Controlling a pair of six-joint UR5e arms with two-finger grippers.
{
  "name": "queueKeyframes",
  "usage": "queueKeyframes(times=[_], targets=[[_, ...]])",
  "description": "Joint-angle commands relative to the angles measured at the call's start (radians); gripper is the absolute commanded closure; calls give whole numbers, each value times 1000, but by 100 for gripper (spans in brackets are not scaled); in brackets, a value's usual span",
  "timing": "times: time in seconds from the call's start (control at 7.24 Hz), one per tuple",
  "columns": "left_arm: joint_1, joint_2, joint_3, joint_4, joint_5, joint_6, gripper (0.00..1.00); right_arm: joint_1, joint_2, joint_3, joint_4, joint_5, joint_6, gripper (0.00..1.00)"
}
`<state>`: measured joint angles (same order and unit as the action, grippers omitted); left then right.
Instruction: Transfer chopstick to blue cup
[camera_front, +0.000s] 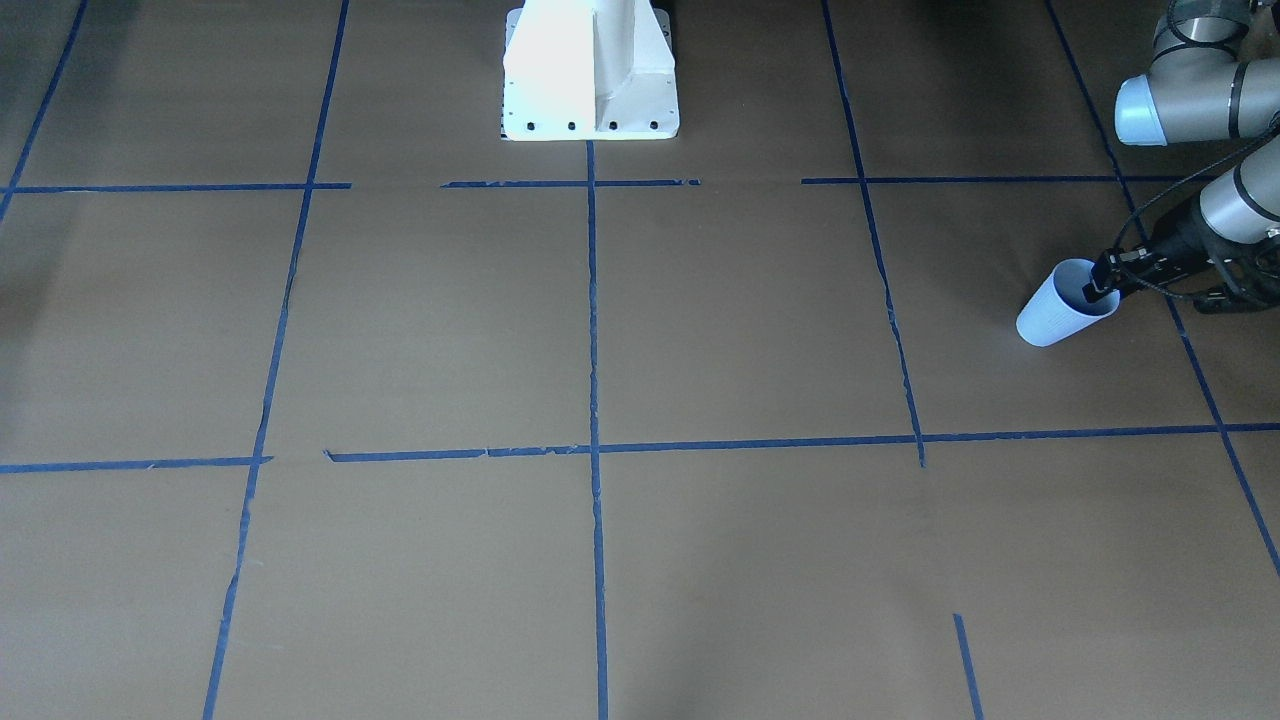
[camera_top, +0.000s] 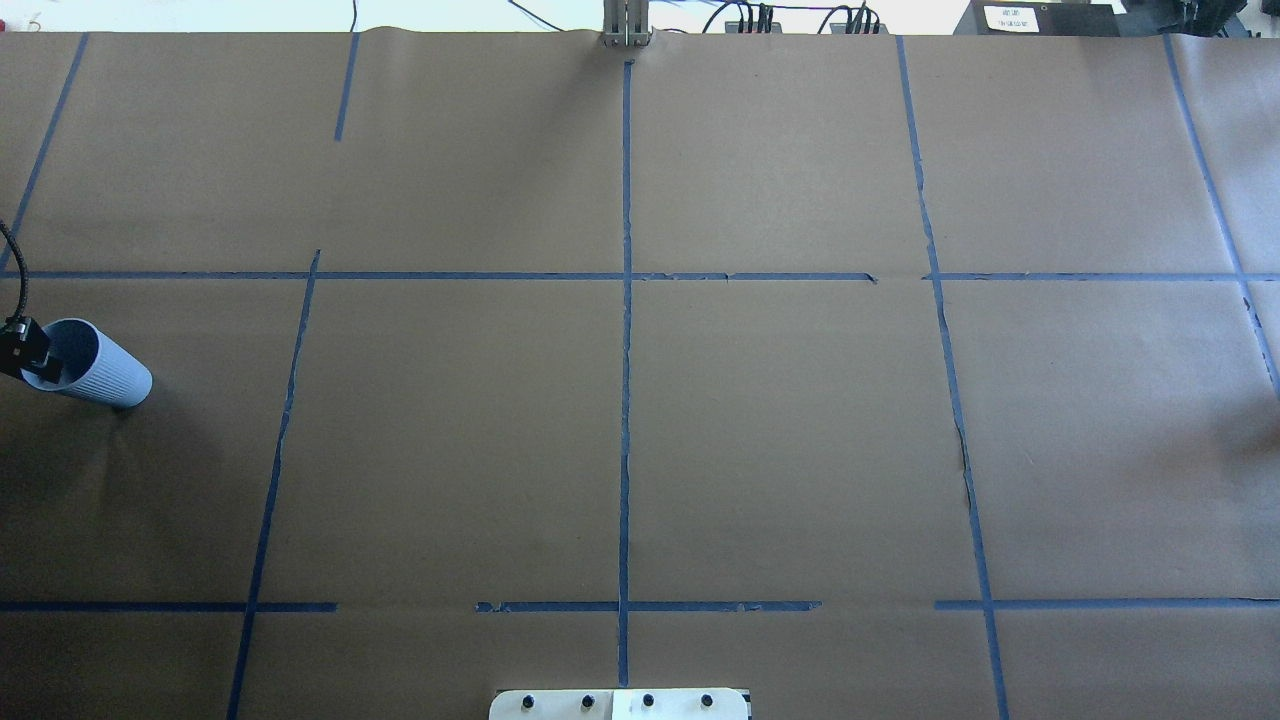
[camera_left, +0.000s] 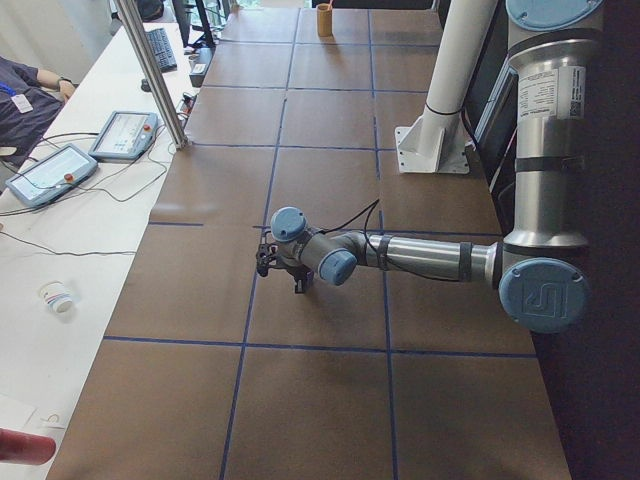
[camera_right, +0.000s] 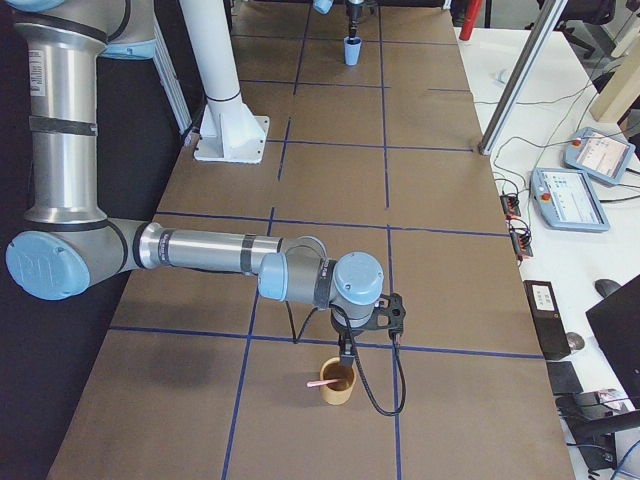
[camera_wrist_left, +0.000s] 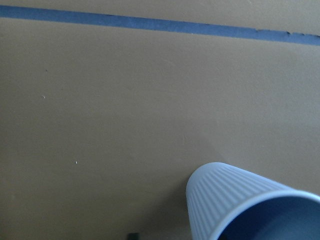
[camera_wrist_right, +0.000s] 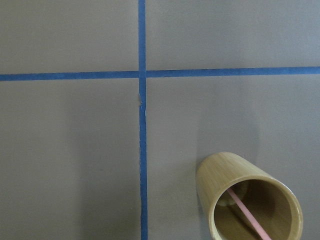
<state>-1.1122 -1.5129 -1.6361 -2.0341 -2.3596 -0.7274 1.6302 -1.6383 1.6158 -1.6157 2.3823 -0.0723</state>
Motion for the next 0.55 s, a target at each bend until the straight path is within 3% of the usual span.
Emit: queueKeyframes(times=[0.0, 0.28, 0.41], targets=[[-1, -15, -57, 11, -10, -98, 100, 0, 0, -1, 0, 0, -1, 0], [-9, -15, -147, 84, -111, -107, 100, 0, 2, 6, 0, 2, 2, 0], [-11, -32, -251, 194, -112, -113, 100, 0, 2, 12, 0, 6, 2, 0]])
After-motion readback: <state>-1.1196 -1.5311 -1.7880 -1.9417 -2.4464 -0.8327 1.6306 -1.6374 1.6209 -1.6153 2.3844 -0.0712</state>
